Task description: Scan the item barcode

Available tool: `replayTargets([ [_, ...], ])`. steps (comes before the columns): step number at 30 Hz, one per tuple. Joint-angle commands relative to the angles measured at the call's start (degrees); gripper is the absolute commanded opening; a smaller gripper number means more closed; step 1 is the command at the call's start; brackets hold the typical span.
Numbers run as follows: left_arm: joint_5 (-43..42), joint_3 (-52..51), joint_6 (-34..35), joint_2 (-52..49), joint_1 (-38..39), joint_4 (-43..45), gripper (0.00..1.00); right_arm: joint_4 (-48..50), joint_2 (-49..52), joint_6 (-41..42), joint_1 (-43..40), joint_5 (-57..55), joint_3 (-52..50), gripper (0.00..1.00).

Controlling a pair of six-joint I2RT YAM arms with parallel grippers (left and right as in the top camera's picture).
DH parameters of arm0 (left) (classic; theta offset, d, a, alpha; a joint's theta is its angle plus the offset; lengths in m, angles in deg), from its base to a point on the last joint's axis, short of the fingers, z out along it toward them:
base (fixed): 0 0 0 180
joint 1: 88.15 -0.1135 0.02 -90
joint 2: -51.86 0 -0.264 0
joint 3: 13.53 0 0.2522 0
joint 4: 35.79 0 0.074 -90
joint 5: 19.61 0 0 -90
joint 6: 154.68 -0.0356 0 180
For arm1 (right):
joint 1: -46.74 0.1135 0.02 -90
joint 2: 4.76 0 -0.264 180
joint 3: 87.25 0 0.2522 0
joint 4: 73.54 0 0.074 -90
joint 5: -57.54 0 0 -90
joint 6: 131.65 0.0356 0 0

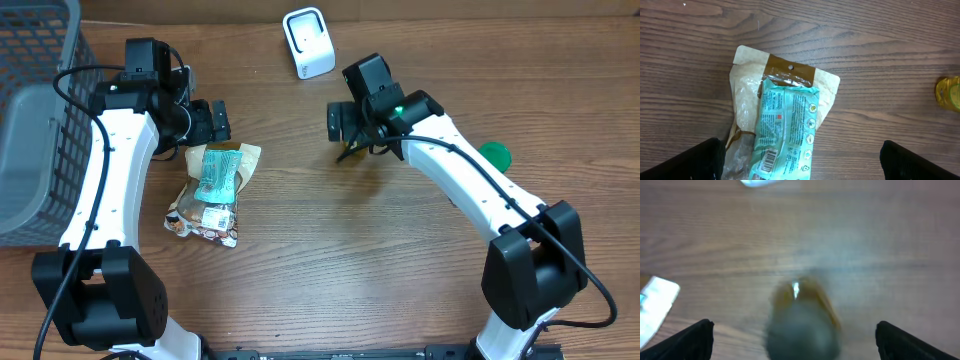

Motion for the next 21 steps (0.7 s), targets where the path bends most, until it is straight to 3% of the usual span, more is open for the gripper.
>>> replayTargets([
  [1, -0.5, 1.0, -0.6, 1.0, 0.1, 0.1, 1.0, 1.0, -1.4, -8.9, 0.0, -0.5, 1.8, 1.0],
  [9, -0.5, 1.0, -0.6, 1.0, 0.1, 0.1, 0.99, 2.6, 0.0, -16.6, -1.4, -0.5, -0.6, 0.92],
  [10, -0.5, 1.0, -0.7, 1.0, 0.1, 0.1, 1.0, 2.9, 0.3, -16.7, -1.5, -0.5, -0.6, 0.89],
  [13, -0.5, 1.0, -0.6, 1.0, 0.1, 0.1, 1.0, 3.4, 2.1, -16.7, -1.8, -0.5, -0.6, 0.64],
  [21, -0.5, 1.0, -0.6, 1.0, 0.1, 0.1, 0.99, 2.5, 2.8, -16.7, -1.8, 5.1, -0.6, 0.61],
])
